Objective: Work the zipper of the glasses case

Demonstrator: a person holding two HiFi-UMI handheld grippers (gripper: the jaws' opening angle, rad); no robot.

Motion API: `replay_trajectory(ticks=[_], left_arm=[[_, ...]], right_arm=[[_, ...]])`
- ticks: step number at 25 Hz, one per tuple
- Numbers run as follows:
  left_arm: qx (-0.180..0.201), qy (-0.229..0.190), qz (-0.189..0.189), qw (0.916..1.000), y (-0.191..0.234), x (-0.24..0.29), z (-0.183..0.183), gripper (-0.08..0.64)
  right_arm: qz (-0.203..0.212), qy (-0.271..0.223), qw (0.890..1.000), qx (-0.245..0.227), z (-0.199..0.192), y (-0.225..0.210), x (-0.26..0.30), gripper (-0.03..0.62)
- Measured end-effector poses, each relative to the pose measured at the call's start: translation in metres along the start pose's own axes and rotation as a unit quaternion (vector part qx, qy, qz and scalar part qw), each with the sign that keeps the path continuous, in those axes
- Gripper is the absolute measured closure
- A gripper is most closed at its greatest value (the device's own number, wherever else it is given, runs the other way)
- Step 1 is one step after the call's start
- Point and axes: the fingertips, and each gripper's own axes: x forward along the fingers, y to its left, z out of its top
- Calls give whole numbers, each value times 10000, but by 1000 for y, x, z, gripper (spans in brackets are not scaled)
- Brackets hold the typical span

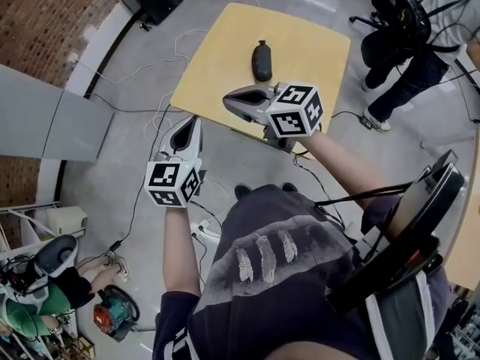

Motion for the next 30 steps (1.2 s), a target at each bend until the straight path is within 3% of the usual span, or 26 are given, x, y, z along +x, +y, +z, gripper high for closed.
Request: replay_trajectory(ticks=[6,13,20,26,30], left_arm=[[-44,-66,46,10000,-50,-4,10,560],[-163,273,459,9984,-101,-24,-12,560],[-353,443,903,9943,-95,-69,-21,560],[-484,278,1219,9910,-40,-147,-39,560],[-396,-86,1350,9900,-83,-157,-44,560]], right_arm=[[246,-174,9994,144,-5,6,-44,589],[668,-210,9965,458,-28,13,-89,591],[1010,96,9932,578,-38,42,-69,591],[1143,342,9911,595,-47,104,1,591],[1273,310,9910,284,-67,126,-36,591]])
